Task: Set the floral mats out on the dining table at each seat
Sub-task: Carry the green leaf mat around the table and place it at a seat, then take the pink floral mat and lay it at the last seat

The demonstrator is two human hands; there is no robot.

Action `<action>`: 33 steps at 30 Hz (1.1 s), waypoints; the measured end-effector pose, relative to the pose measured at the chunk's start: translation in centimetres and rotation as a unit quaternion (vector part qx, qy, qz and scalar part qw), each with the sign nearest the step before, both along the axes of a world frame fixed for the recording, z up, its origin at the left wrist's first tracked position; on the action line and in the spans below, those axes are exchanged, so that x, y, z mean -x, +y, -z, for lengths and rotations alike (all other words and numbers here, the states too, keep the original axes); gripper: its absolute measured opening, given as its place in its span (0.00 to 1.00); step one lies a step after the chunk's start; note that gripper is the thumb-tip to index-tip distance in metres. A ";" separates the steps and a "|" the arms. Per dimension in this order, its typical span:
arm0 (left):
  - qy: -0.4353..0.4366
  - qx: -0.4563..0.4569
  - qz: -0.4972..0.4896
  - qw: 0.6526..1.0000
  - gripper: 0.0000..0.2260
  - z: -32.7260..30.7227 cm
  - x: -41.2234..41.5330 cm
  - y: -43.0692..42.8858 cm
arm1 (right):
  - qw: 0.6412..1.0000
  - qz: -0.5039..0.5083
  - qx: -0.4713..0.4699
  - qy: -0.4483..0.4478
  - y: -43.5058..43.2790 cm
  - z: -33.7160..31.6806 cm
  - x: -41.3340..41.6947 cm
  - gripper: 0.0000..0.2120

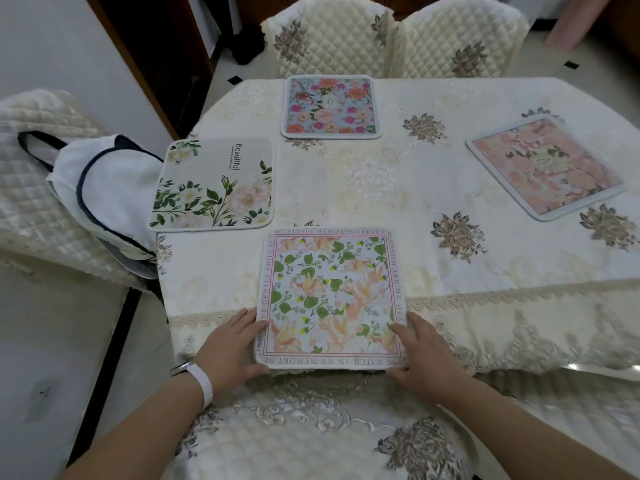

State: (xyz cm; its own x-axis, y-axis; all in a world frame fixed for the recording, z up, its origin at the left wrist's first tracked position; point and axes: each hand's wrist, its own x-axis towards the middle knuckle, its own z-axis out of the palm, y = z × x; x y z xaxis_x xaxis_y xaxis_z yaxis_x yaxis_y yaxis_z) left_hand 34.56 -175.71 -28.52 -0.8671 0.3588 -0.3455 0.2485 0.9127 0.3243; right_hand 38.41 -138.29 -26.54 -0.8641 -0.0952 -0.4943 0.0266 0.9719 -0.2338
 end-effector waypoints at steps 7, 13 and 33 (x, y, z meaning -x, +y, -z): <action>0.013 0.009 0.016 1.000 0.41 -0.1 -0.1 0.7 | 1.000 -0.008 -0.018 0.010 0.4 0.3 -0.1 0.41; -0.004 0.024 0.012 1.000 0.41 -0.4 -0.1 1.6 | 1.000 0.001 -0.026 0.007 0.6 0.2 -0.3 0.40; 0.064 -0.091 -0.083 0.990 0.21 -7.2 1.8 8.2 | 0.991 -0.012 -0.009 0.131 4.3 -6.7 3.1 0.22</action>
